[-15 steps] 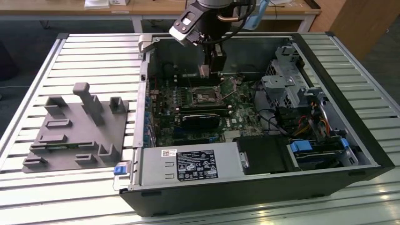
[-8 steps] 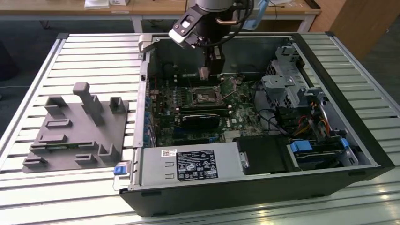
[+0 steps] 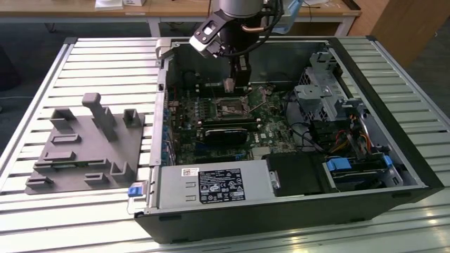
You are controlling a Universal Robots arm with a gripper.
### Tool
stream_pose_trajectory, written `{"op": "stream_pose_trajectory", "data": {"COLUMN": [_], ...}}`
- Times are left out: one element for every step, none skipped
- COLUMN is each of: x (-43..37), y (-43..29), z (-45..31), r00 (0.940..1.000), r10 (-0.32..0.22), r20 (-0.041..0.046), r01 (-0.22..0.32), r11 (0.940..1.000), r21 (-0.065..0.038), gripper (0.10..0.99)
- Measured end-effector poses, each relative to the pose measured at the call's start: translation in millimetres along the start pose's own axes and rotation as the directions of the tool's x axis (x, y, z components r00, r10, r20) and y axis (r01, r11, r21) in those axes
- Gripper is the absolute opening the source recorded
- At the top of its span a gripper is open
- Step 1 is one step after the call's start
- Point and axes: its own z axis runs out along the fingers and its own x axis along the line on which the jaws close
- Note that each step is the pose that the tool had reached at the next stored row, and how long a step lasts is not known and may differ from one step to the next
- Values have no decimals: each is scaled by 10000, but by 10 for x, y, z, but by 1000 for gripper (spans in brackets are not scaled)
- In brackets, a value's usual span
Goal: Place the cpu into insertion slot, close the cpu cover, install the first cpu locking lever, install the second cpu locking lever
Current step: 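Place the cpu into insertion slot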
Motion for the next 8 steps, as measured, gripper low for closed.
{"op": "stream_pose_trajectory", "data": {"x": [0, 0, 0, 0, 0, 0, 0, 0], "y": [-1, 0, 0, 0, 0, 0, -1, -1], "z": [6, 11, 16, 21, 26, 31, 37, 42], "r00": [10000, 10000, 10000, 10000, 10000, 10000, 10000, 10000], "r10": [-1, -3, -5, -6, -6, -6, -6, -6], "r20": [27, 61, 78, 82, 90, 95, 96, 98], "r01": [1, 3, 5, 6, 6, 6, 6, 6], "r11": [10000, 10000, 10000, 10000, 10000, 10000, 10000, 10000], "r21": [0, 0, 0, -1, 1, 2, 2, 2], "gripper": [541, 541, 541, 541, 541, 541, 541, 541]}}
